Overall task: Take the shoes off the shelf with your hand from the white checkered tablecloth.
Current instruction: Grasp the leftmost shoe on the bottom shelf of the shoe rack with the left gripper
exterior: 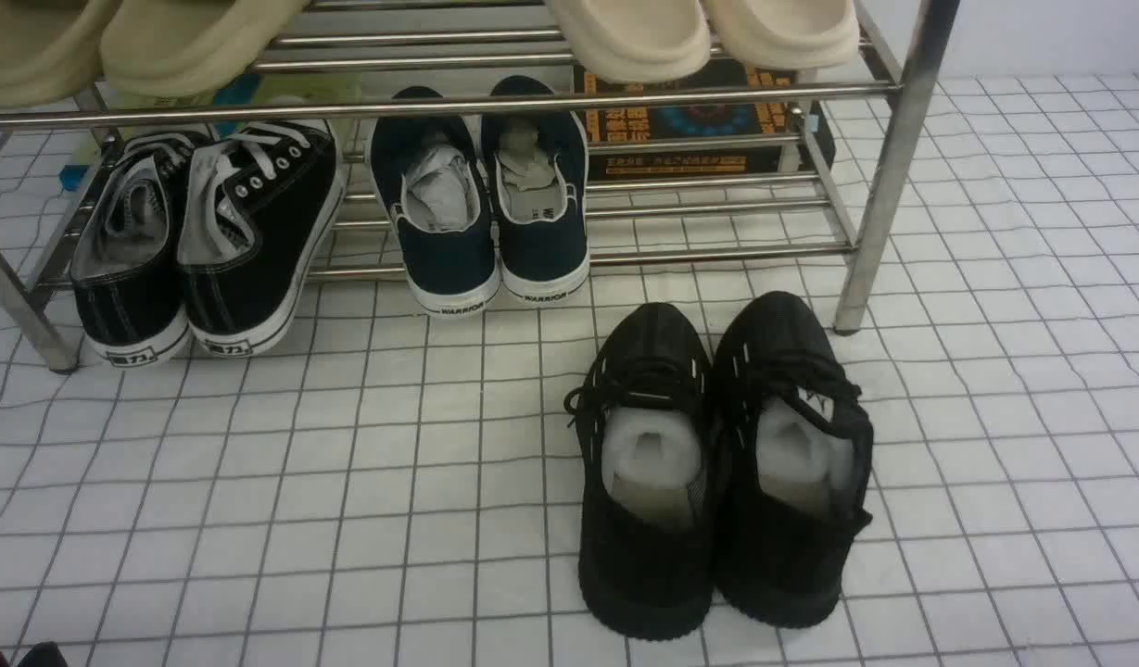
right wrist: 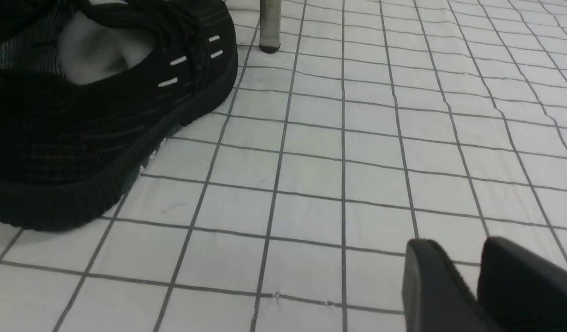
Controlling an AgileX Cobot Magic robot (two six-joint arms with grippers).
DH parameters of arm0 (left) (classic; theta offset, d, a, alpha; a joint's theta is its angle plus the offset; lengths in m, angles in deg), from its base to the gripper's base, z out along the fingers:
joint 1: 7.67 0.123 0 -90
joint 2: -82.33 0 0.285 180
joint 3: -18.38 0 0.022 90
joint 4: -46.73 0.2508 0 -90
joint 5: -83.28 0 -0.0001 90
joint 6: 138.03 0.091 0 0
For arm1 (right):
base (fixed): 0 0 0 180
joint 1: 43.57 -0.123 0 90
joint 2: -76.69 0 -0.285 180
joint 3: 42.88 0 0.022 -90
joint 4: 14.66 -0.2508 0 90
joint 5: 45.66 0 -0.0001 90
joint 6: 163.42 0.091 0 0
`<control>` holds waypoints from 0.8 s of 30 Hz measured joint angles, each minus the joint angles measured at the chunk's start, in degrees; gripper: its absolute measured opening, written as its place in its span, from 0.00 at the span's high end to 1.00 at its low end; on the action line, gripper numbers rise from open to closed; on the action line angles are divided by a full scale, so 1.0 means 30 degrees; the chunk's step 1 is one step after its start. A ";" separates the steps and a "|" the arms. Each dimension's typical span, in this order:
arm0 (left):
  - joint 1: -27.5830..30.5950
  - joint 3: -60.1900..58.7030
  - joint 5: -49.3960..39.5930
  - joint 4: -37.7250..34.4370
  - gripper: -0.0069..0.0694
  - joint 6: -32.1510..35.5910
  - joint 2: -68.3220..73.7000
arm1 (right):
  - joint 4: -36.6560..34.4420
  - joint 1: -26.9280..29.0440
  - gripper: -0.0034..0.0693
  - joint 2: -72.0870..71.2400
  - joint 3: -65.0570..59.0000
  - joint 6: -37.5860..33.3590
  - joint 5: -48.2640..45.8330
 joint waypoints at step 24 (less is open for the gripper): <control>0.0000 0.0000 0.0000 0.0000 0.59 0.0000 0.0000 | 0.0000 0.0000 0.65 0.0000 0.0000 0.0000 0.0000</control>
